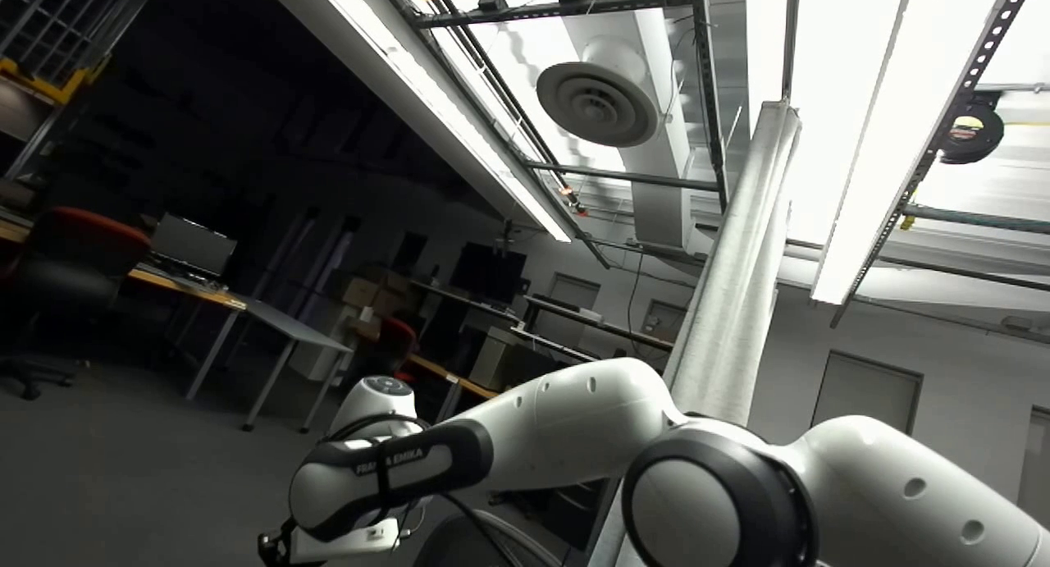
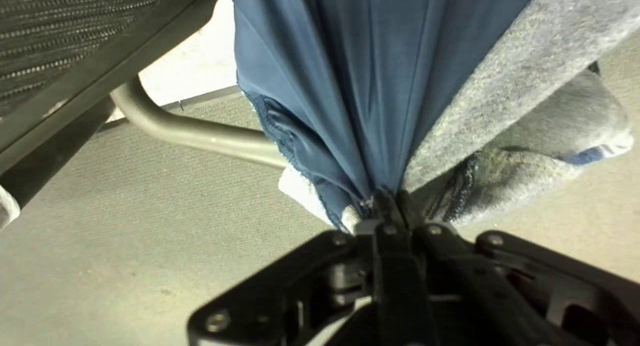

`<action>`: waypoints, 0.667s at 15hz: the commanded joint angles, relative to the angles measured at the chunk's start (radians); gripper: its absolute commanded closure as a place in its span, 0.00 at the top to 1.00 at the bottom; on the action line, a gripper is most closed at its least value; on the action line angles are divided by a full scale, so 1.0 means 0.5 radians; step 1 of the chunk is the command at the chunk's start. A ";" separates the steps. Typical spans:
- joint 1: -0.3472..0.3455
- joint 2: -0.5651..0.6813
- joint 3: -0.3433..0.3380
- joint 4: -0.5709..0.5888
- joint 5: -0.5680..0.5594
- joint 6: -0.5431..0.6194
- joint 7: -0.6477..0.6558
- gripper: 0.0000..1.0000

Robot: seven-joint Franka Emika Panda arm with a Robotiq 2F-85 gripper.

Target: Hang the denim jacket over the backrest of the chair

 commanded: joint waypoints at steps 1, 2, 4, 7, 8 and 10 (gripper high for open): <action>-0.013 -0.432 0.110 -0.460 -0.025 0.058 -0.225 0.01; -0.016 -0.524 0.137 -0.549 -0.029 0.039 -0.285 0.01; -0.033 -0.705 0.204 -0.724 -0.027 -0.037 -0.426 0.01; -0.040 -0.985 0.256 -1.002 -0.045 -0.150 -0.569 0.01; -0.042 -1.081 0.267 -1.097 -0.053 -0.183 -0.607 0.01; -0.057 -1.270 0.298 -1.270 -0.053 -0.258 -0.694 0.01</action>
